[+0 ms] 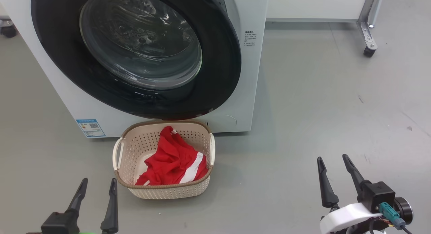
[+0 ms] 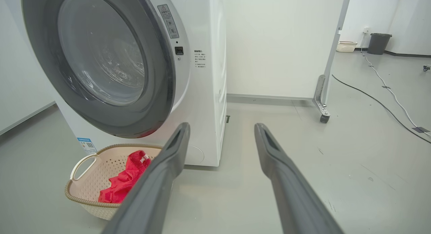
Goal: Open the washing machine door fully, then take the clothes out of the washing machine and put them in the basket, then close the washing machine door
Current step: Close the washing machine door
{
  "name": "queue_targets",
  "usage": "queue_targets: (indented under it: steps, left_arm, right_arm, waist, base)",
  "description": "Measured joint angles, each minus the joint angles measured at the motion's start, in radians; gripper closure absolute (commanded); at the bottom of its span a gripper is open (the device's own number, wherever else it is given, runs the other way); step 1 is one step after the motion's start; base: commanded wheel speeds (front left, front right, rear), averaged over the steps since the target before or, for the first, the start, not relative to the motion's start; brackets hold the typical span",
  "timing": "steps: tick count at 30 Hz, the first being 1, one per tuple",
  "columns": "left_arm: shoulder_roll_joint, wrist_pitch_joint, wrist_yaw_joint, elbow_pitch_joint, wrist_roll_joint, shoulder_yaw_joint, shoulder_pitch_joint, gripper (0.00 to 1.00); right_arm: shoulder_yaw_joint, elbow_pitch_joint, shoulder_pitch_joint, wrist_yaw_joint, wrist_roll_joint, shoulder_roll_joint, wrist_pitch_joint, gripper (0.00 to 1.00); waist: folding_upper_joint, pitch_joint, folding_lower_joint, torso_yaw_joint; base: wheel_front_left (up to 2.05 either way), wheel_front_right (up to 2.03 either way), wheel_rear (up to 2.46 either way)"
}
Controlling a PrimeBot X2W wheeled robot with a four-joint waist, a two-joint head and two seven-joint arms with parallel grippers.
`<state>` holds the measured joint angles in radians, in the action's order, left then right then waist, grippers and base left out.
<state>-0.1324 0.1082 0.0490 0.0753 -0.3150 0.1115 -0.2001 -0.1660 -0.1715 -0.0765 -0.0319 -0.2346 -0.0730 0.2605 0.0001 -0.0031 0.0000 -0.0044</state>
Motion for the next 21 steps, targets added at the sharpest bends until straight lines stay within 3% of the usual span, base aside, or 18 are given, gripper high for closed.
queue_targets:
  steps: [18, 19, 21]
  left_arm:
    - [0.016, 0.017, 0.016, -0.012, 0.022, 0.012, 0.000, 0.00]
    - [0.016, 0.017, 0.016, -0.012, 0.023, 0.013, 0.000, 0.00]
    - [0.016, 0.018, 0.017, -0.012, 0.025, 0.013, 0.000, 0.00]
  right_arm:
    - [-0.002, 0.002, -0.013, 0.004, 0.000, 0.005, 0.000, 0.00]
    - [-0.002, 0.003, -0.013, 0.004, 0.000, 0.006, 0.000, 0.04]
    - [-0.001, 0.004, -0.013, 0.004, 0.000, 0.006, 0.000, 0.54]
  waist:
    - [0.0000, 0.006, 0.0000, -0.001]
    - [0.0000, 0.007, 0.0000, 0.000]
    - [0.0000, 0.009, 0.0000, 0.000]
  base:
    - [0.00, 0.00, 0.00]
    - [0.00, 0.00, 0.00]
    - [0.00, 0.00, 0.00]
